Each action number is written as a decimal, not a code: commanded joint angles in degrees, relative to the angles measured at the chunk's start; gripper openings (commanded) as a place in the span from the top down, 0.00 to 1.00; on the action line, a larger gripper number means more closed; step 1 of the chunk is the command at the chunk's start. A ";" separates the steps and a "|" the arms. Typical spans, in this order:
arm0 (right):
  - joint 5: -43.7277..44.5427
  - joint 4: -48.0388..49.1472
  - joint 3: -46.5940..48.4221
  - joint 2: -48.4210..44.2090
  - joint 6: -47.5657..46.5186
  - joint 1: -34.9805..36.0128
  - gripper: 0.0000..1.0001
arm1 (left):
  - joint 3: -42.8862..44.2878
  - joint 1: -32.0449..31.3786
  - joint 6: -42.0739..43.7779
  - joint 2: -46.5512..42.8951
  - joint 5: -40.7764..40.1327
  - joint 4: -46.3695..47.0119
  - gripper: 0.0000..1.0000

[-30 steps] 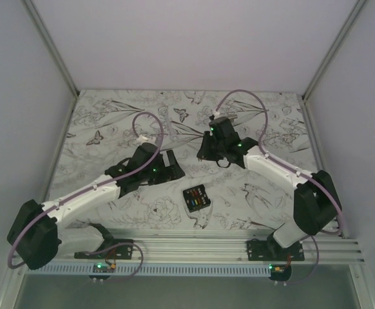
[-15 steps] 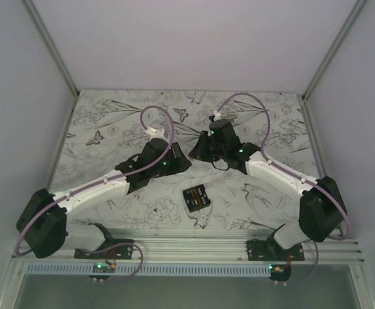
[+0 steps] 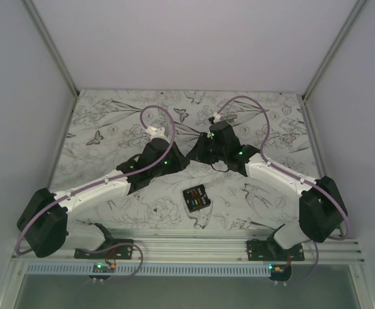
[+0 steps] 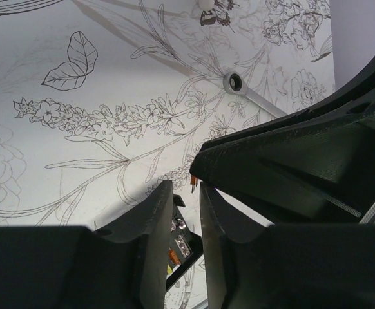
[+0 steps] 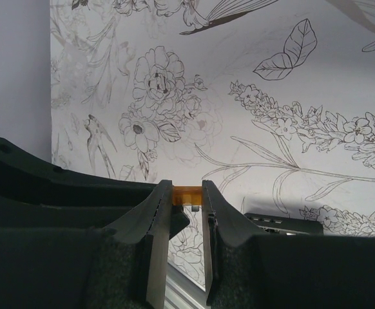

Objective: Snap on the fuse box
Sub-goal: Pick up the fuse from the center of the board.

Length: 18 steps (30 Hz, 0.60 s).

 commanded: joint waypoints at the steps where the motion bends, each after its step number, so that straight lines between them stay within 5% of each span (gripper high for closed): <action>1: -1.17 2.04 -0.15 -2.02 1.56 0.77 0.75 | 0.90 -0.53 0.57 0.40 -1.16 2.27 0.75; 13: -2.05 3.36 -1.45 -2.47 2.13 1.20 0.75 | 1.68 -0.75 0.32 1.08 -0.53 2.47 1.00; 18: -1.49 3.84 -2.12 -3.09 1.87 1.21 0.75 | 1.41 -0.74 0.53 0.82 -0.35 2.48 1.00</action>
